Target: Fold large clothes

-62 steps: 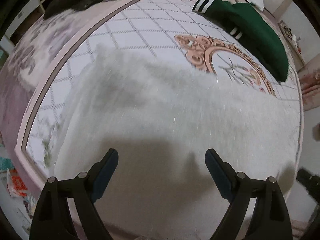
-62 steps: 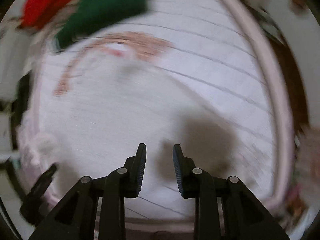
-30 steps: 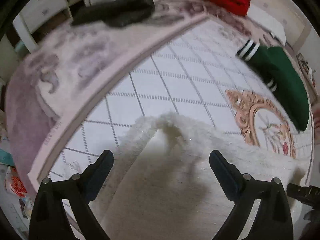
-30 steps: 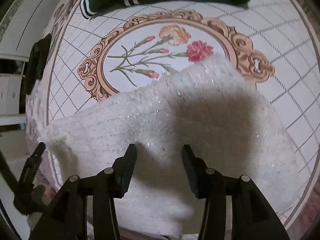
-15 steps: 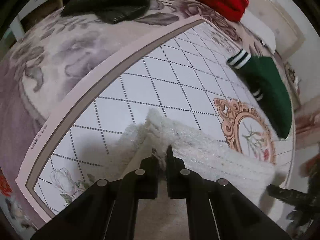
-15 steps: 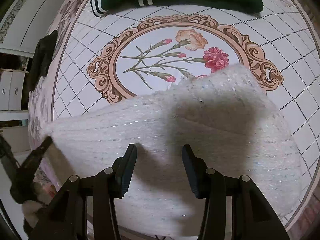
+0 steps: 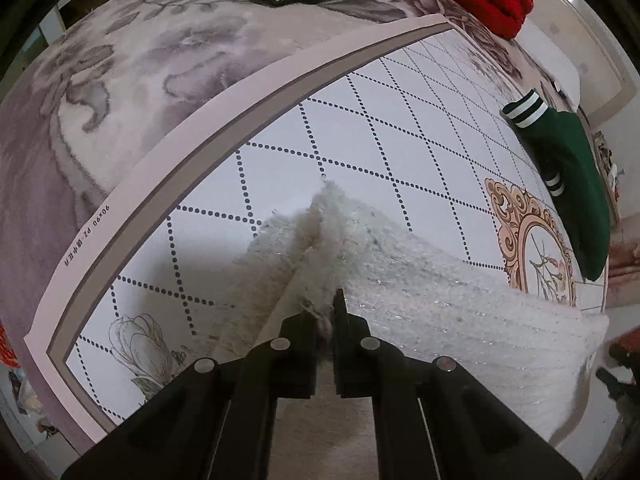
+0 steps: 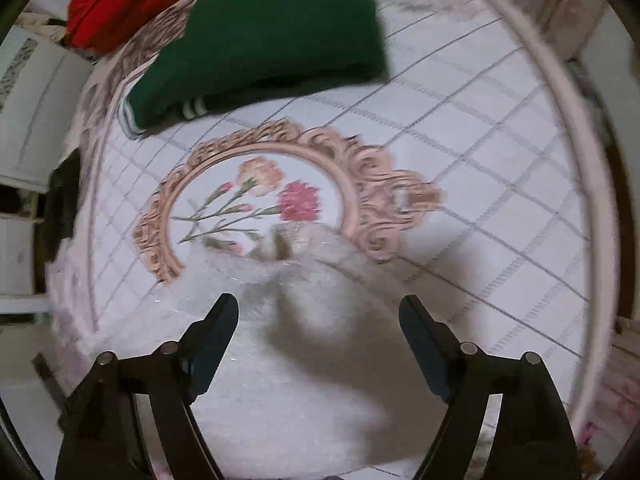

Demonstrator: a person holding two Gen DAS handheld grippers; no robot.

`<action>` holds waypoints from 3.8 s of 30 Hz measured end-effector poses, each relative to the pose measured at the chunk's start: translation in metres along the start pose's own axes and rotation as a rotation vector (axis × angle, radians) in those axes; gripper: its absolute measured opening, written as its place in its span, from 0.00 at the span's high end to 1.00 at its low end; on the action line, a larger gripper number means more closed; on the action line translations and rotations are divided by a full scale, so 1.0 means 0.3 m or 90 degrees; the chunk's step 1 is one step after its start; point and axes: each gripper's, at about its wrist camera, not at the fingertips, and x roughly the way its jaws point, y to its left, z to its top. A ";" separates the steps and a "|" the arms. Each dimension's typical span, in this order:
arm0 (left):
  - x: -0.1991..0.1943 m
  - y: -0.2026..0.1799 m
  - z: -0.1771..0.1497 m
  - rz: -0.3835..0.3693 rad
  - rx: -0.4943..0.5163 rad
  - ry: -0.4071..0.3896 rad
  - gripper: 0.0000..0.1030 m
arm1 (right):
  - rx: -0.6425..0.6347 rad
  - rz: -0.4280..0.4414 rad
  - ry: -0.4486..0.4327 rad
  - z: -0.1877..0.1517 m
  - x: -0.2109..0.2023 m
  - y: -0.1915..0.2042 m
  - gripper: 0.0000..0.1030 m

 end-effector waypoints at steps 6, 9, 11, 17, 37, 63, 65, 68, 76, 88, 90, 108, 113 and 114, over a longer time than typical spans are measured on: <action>-0.030 -0.002 0.004 -0.007 0.000 -0.009 0.97 | -0.137 0.083 0.095 0.068 0.238 0.156 0.95; -0.114 0.010 -0.005 -0.015 -0.010 -0.030 0.97 | -0.163 0.075 0.035 0.050 0.154 0.226 0.97; -0.171 0.028 -0.016 -0.014 -0.020 -0.047 0.97 | -0.163 0.119 -0.007 0.036 0.036 0.261 0.97; -0.076 0.160 -0.047 0.004 -0.103 0.003 0.97 | -0.158 0.133 -0.041 0.080 0.037 0.341 0.97; -0.330 0.212 -0.053 0.086 -0.109 -0.109 0.20 | -0.157 0.145 0.066 -0.053 0.158 0.385 0.53; 0.159 -0.590 -0.154 0.016 0.233 0.075 0.00 | 0.244 0.323 0.009 -0.211 0.351 -0.388 0.16; 0.165 -0.578 -0.141 0.005 0.220 0.081 0.00 | 0.260 0.398 -0.029 -0.179 0.363 -0.381 0.32; 0.170 -0.579 -0.118 0.017 0.220 0.076 0.00 | 0.276 0.419 -0.046 -0.152 0.381 -0.346 0.77; 0.183 -0.666 -0.170 0.014 0.298 0.086 0.00 | 0.352 0.403 -0.073 -0.367 0.135 -0.433 0.85; 0.208 -0.632 -0.111 -0.031 0.261 0.096 0.00 | 0.317 0.456 -0.074 -0.259 0.382 -0.388 0.76; 0.217 -0.643 -0.100 -0.049 0.247 0.102 0.00 | 0.314 0.452 -0.112 -0.266 0.291 -0.353 0.78; 0.160 -0.518 0.037 -0.250 0.135 0.122 0.01 | -0.054 0.240 -0.217 -0.187 -0.184 0.134 0.79; -0.104 -0.155 0.065 -0.174 0.054 0.024 0.01 | -0.280 0.162 -0.214 -0.279 -0.183 0.495 0.79; -0.169 -0.050 0.062 -0.139 0.034 0.004 0.01 | -0.326 0.150 -0.209 -0.308 -0.165 0.564 0.79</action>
